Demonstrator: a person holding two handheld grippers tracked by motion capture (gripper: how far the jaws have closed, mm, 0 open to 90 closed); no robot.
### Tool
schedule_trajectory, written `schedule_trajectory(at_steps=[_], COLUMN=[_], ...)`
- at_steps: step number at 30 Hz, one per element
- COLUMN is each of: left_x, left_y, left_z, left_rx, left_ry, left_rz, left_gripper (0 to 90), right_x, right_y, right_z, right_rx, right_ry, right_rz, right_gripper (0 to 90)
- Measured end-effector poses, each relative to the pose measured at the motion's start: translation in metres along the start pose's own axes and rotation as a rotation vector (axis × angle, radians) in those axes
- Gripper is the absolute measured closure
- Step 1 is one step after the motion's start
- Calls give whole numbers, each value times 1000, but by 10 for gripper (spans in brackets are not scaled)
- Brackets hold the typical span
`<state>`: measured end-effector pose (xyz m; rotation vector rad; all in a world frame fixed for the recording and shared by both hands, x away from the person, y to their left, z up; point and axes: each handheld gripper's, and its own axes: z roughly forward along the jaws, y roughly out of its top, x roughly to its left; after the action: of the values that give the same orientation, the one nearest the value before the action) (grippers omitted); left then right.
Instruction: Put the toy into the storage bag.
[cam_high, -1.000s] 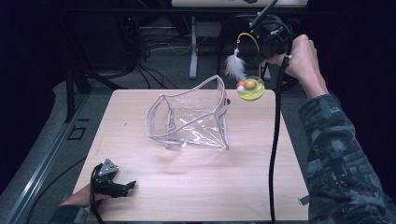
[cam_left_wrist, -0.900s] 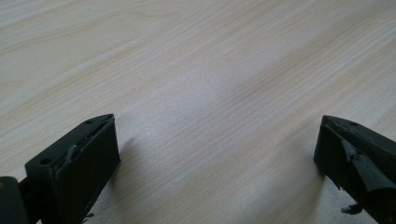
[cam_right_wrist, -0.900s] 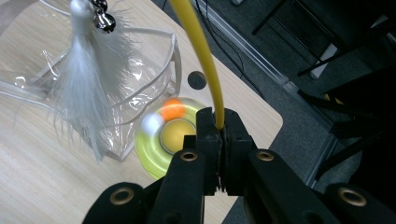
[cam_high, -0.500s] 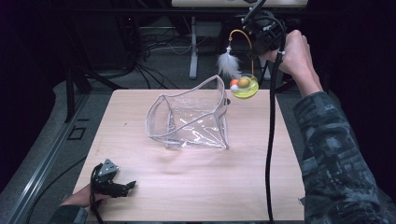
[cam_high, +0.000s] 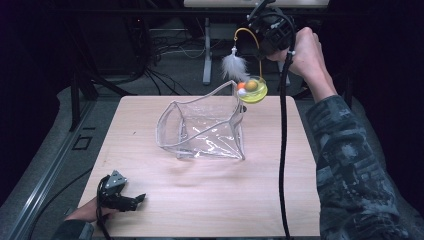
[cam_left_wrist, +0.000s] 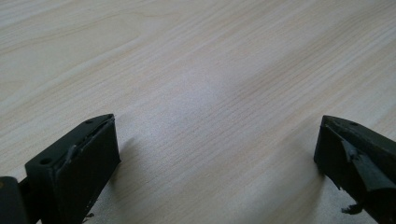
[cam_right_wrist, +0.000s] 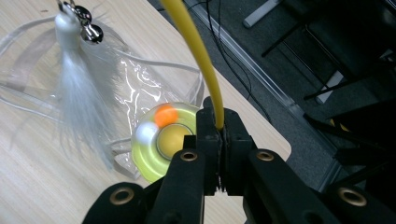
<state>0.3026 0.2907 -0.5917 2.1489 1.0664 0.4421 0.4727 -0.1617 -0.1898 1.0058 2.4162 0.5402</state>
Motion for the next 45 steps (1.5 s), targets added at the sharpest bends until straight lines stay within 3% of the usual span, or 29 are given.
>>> schedule_trajectory(at_steps=[31, 45], left_x=[0, 0], left_y=[0, 0], left_z=[0, 0], left_rx=[0, 1], left_ry=[0, 0], left_rz=[0, 2], left_gripper=[0, 0], right_x=[33, 56], right_y=[29, 44], right_z=[8, 21], right_rx=[-34, -48], right_ry=[52, 82], right_rz=[-65, -97], right_gripper=[880, 879])
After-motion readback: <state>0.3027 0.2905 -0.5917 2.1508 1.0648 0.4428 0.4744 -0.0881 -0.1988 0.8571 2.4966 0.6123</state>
